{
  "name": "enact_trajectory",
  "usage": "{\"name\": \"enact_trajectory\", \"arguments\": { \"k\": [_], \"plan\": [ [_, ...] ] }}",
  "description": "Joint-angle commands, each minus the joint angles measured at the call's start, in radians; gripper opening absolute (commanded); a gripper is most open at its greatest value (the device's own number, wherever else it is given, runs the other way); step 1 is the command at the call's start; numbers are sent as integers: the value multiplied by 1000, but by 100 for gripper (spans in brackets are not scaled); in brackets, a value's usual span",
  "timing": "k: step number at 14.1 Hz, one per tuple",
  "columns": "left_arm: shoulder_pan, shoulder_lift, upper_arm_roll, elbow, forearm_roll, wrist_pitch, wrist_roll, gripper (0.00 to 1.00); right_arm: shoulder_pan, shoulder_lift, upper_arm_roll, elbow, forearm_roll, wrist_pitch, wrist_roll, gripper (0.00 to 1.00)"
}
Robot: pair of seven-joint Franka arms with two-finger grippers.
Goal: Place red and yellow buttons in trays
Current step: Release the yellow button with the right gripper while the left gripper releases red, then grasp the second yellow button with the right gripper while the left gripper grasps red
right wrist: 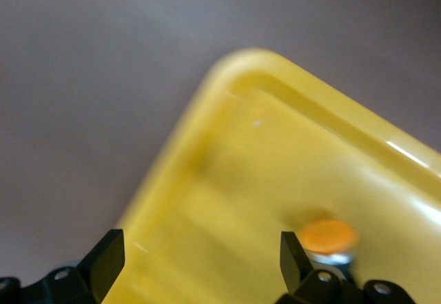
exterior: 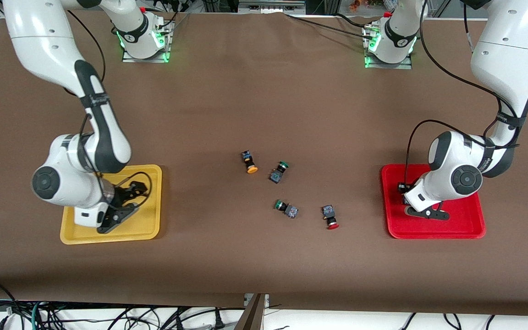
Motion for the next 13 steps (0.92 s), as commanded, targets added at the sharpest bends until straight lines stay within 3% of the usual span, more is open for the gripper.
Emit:
{"name": "enact_trajectory", "arguments": {
  "k": [1,3,5,7,9,13],
  "plan": [
    [7,-40,-8,12,21,-16,7,100,30,-34,60,-12,13,-41,209,100],
    [9,-63,-11,15,10,-16,6,100,57,-42,107,-12,7,-41,366,100],
    [-5,-83,-17,38,6,-20,4,100,137,-42,110,-11,-6,-29,530,100],
    [-17,-80,-69,113,-52,-69,-20,100,229,-40,108,-18,-7,-20,735,100],
    [-61,-48,-71,199,-88,-103,-61,100,315,-29,108,-23,-9,-2,926,100],
    [-146,16,-70,279,-91,-99,-211,100,397,-22,96,-93,-18,99,1037,100]
  ]
}}
